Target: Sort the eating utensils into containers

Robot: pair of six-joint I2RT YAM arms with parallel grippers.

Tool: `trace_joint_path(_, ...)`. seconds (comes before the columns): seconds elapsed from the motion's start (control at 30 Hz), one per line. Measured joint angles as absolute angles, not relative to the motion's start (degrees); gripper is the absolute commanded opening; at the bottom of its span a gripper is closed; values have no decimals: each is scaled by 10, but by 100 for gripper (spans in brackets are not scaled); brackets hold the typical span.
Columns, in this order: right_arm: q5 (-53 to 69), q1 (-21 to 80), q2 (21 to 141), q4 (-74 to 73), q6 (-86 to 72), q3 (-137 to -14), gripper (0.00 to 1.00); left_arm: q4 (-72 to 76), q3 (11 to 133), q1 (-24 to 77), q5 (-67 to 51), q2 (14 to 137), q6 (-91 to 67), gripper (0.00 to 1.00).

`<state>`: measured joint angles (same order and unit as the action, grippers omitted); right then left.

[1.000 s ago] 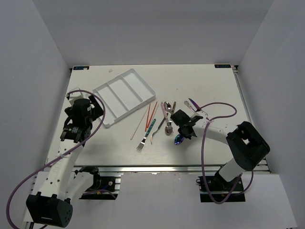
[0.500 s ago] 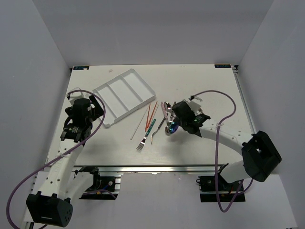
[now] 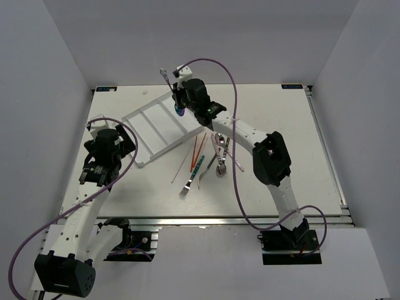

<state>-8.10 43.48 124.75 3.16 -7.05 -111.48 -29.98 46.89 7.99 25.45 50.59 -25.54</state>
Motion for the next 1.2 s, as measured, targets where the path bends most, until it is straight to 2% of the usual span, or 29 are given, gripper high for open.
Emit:
trace_joint_path(0.23,-74,419,1369,59,33,-1209,0,-300,469,80,254,518,-255,98)
trace_joint_path(0.5,-37,386,1415,55,77,-1210,0,-300,469,80,252,520,-255,98)
trace_joint_path(0.53,-33,383,1415,55,80,-1210,14,-300,469,80,250,520,-255,98)
trace_joint_path(0.6,-26,379,1415,57,82,-1210,17,-300,469,80,249,520,-255,98)
trace_joint_path(0.67,-22,379,1415,58,81,-1202,28,-300,469,80,249,520,-255,98)
trace_joint_path(0.7,-19,380,1415,59,80,-1199,29,-300,469,80,248,520,-255,98)
trace_joint_path(0.83,0,381,1415,57,75,-1187,63,-300,469,80,248,520,-255,98)
trace_joint_path(1.03,-7,383,1378,25,60,-1170,70,-300,469,80,248,520,-255,98)
trace_joint_path(1.2,-26,371,1202,-52,15,-1045,73,-300,469,80,248,520,-255,98)
